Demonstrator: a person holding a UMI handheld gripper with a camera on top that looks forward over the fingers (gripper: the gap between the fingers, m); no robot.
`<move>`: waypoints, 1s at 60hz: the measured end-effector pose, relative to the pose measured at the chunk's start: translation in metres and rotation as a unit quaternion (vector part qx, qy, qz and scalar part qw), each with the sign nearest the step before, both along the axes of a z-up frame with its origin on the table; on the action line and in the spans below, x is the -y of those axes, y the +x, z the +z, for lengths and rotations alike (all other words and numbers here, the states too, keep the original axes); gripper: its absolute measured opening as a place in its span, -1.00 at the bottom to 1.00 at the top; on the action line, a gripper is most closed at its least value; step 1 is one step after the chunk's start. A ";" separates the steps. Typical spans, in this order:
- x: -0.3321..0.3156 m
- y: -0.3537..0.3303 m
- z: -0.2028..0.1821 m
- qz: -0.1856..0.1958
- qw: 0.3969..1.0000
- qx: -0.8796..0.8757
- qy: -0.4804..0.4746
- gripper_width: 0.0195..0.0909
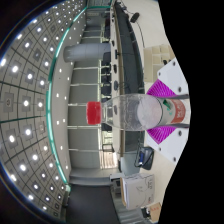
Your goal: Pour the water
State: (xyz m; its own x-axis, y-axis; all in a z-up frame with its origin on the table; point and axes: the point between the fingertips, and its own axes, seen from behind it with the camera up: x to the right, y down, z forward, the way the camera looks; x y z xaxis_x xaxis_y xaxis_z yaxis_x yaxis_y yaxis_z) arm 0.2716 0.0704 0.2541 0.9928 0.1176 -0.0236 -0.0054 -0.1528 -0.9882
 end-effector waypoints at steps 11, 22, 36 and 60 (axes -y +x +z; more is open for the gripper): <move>-0.006 0.036 -0.095 -0.006 0.998 0.027 -0.049 -0.64; 0.000 0.045 -0.158 0.001 0.996 0.019 -0.089 -0.64; 0.009 0.041 -0.172 -0.001 0.997 0.013 -0.079 -0.34; 0.052 0.043 -0.147 -0.022 0.990 0.031 -0.139 0.85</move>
State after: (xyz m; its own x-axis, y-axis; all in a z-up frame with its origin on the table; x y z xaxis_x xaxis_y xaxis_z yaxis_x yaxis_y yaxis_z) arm 0.3141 0.0181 0.1073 0.9974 0.0713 0.0119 0.0408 -0.4196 -0.9068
